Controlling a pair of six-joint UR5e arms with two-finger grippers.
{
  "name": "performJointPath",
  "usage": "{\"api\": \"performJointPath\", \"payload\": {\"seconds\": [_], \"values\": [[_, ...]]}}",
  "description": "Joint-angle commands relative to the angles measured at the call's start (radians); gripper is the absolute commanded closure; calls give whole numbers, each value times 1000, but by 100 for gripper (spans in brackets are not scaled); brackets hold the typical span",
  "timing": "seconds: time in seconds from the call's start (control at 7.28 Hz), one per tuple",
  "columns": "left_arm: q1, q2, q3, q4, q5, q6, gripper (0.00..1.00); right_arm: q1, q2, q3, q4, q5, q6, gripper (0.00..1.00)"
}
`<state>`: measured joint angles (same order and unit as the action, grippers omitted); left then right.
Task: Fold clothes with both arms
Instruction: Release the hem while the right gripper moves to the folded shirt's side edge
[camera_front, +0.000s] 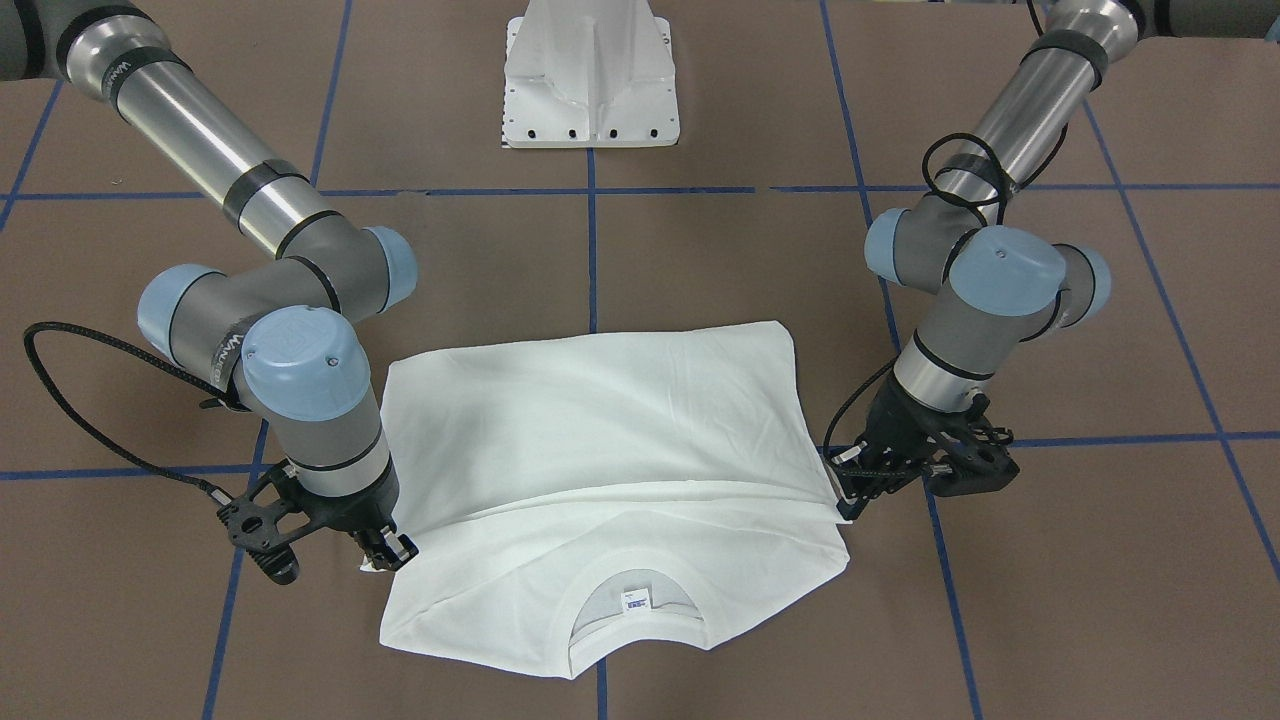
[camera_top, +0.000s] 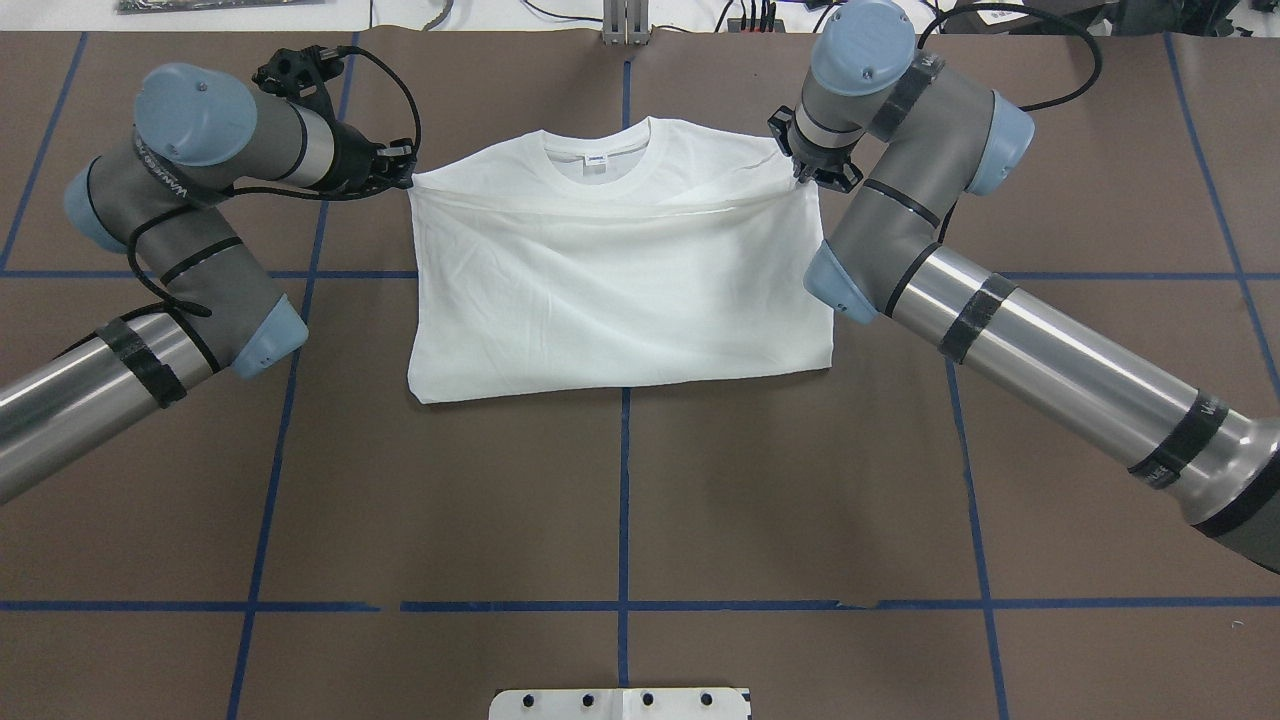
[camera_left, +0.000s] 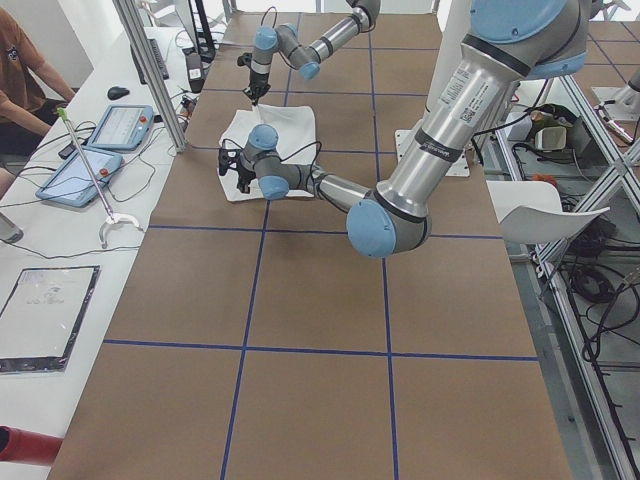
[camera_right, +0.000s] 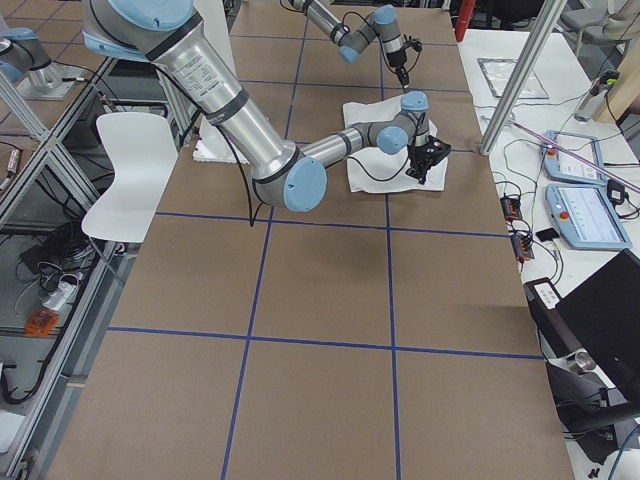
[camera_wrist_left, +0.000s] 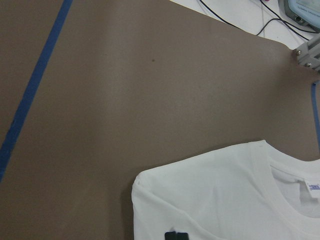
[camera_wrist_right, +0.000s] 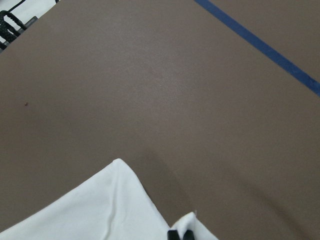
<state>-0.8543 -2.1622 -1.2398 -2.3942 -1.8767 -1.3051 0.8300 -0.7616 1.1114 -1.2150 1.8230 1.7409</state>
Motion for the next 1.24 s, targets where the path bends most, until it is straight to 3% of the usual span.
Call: {"api": "performJointPath", "payload": {"seconds": [0.0, 0.14, 0.41, 0.69, 0.82, 0.96, 1.1], "values": [[1, 1, 5, 0, 1, 3, 100, -2, 30, -40, 15, 1, 2, 98], [0, 1, 5, -2, 1, 3, 100, -2, 51, -67, 17, 1, 6, 65], [-5, 7, 5, 0, 1, 3, 100, 8, 58, -70, 17, 1, 5, 62], [-37, 22, 13, 1, 1, 108, 100, 29, 59, -56, 17, 13, 11, 50], [-61, 33, 13, 1, -2, 112, 93, 29, 33, 8, 12, 27, 19, 43], [-71, 45, 19, 3, -2, 113, 57, 29, -63, 140, 11, 95, 19, 40], [-83, 50, 19, 4, -4, 125, 49, 12, -126, 236, 6, 123, 52, 36]]}}
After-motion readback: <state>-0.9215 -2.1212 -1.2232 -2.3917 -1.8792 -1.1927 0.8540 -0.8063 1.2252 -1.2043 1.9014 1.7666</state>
